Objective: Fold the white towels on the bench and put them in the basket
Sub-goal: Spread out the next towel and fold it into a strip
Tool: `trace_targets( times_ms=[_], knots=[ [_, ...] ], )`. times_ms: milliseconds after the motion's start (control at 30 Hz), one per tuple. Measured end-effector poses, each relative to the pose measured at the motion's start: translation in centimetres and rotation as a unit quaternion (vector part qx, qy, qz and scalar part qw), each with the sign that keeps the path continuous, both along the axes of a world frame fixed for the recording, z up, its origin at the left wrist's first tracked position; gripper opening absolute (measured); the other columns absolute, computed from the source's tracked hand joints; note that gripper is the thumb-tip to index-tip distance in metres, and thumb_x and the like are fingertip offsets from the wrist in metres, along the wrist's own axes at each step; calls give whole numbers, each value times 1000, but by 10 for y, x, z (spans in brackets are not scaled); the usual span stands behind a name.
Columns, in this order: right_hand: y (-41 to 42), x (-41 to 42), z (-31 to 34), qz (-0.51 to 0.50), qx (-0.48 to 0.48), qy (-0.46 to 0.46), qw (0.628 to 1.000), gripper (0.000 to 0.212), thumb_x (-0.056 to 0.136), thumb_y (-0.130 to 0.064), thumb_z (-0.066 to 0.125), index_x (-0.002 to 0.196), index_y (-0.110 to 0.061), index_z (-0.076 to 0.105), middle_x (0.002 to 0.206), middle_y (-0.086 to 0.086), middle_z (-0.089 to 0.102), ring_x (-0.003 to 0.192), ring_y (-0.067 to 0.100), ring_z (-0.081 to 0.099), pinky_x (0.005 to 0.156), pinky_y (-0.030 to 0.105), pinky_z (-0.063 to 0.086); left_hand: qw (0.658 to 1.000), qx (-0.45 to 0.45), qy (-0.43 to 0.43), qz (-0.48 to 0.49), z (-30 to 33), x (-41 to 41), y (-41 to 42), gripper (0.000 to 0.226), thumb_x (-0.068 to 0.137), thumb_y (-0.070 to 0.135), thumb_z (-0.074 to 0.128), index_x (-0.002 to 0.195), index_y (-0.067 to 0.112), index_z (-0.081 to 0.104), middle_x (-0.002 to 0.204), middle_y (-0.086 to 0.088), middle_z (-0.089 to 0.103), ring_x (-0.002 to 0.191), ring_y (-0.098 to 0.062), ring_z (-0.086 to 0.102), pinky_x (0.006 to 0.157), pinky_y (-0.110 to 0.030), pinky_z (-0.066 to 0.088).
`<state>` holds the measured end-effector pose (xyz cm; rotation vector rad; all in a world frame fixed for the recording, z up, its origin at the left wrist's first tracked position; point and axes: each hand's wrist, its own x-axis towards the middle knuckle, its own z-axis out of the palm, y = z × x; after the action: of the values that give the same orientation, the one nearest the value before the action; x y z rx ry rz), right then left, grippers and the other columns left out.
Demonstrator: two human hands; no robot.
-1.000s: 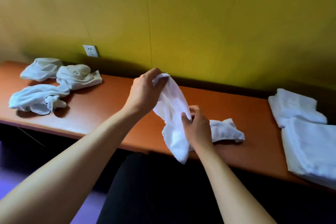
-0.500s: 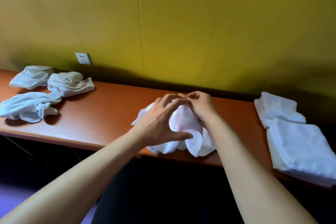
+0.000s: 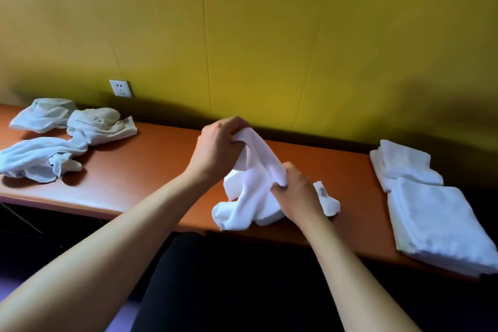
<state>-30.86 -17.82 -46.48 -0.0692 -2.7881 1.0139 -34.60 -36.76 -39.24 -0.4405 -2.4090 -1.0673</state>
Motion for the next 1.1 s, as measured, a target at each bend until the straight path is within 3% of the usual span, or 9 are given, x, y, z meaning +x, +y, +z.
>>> trace_targets(
  times_ms=[167,400,467,533,600,667,900,967,1100],
  knots=[
    [30,-1,-8,-187,151,119,963,23,82,-10,67,98,-19,55,98,6,67,98,34,60,84,44,37,999,39,24,3,22,5,-15,36,72,11,52,100,24,71,88,6,73,78,-20,66,65,-32,49],
    [112,3,7,-240,230,118,936,14,81,-6,68,93,-13,70,80,20,70,86,41,60,77,44,40,991,94,12,96,44,-7,-61,22,80,12,59,95,26,68,85,1,71,73,-20,63,56,-28,44],
    [135,9,15,-224,244,112,937,11,79,-10,74,90,-12,72,79,20,70,82,42,60,73,42,40,989,99,10,109,49,-10,-78,26,80,15,56,98,26,72,87,-1,73,76,-23,66,62,-31,50],
    [149,19,30,-157,215,68,962,11,82,-14,73,92,-17,73,84,12,72,82,39,62,69,38,43,987,99,11,123,52,-9,-91,30,83,13,55,101,26,76,88,-2,73,77,-24,67,65,-31,51],
    [153,28,41,-34,160,-50,985,15,87,-14,68,89,-29,69,79,-1,68,80,28,61,64,32,41,982,110,12,152,52,-4,-97,32,86,11,54,103,26,76,89,2,71,80,-17,63,63,-22,46],
    [153,36,45,38,153,-118,980,20,87,-15,66,80,-33,63,69,-6,60,72,20,56,61,30,38,978,119,7,170,51,3,-100,32,87,11,54,105,25,77,88,4,69,81,-14,61,59,-15,42],
    [151,64,43,40,143,-103,983,24,79,-35,81,73,-26,59,74,-7,56,70,14,54,66,32,41,975,124,6,182,40,23,-116,32,85,17,51,102,25,77,95,-4,75,93,-28,67,77,-33,48],
    [148,70,41,45,103,-67,991,26,76,-28,83,70,-26,58,83,-10,59,78,13,56,72,33,42,973,133,9,189,38,29,-121,31,86,18,49,100,23,77,94,-5,74,90,-29,65,74,-31,45],
    [140,81,51,72,-52,-49,995,38,81,-4,76,63,-19,46,56,-14,43,56,6,37,57,29,30,963,158,3,218,37,35,-132,31,88,19,48,101,21,76,98,-8,74,94,-31,65,78,-33,47]
  ],
)
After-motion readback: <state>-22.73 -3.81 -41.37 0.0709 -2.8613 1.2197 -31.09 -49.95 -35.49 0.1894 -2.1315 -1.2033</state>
